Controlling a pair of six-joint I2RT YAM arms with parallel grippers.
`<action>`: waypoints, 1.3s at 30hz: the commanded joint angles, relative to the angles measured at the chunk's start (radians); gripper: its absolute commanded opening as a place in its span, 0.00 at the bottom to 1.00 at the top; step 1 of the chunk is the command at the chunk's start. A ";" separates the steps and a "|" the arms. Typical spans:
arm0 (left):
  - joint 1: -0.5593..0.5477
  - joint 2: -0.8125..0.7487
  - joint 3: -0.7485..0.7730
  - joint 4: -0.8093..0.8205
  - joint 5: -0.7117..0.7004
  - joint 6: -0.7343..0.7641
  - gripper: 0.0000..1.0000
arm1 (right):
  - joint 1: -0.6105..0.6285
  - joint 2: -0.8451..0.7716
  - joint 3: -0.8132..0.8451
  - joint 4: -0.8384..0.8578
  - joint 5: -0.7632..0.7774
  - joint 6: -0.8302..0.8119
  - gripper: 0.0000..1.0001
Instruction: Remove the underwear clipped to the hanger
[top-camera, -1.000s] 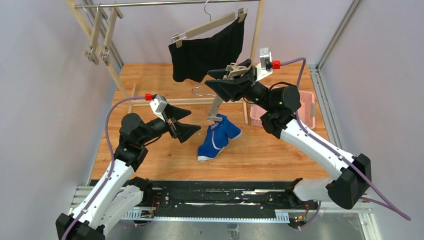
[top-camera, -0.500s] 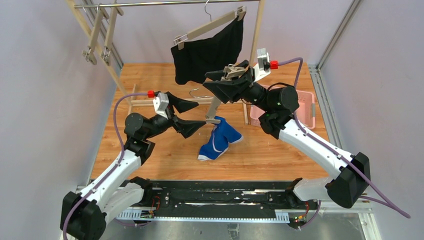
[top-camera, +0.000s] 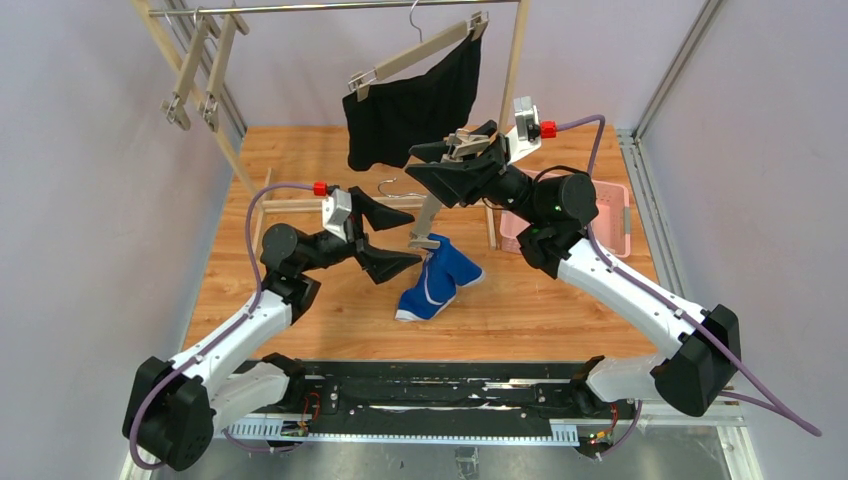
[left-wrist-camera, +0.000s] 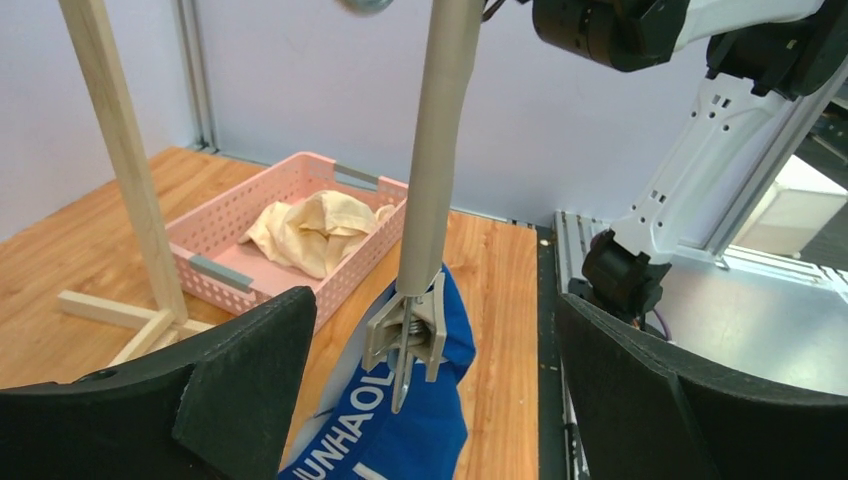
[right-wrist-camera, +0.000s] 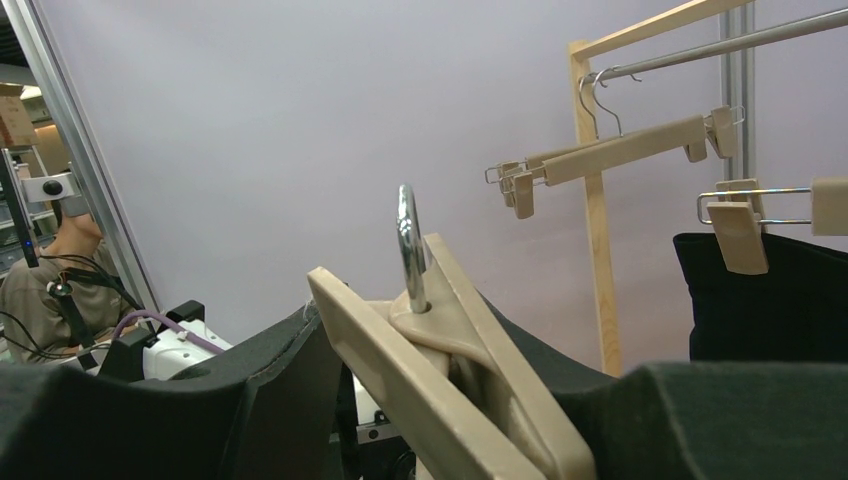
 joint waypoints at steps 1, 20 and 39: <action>-0.010 0.037 0.007 0.040 0.029 -0.004 1.00 | 0.019 -0.009 0.040 0.059 -0.015 0.013 0.01; -0.013 0.044 0.038 0.040 -0.001 0.000 0.01 | 0.021 -0.028 0.025 0.033 -0.010 0.000 0.00; -0.021 0.089 0.121 0.075 -0.017 -0.055 0.50 | 0.027 -0.043 0.023 0.039 -0.016 -0.001 0.01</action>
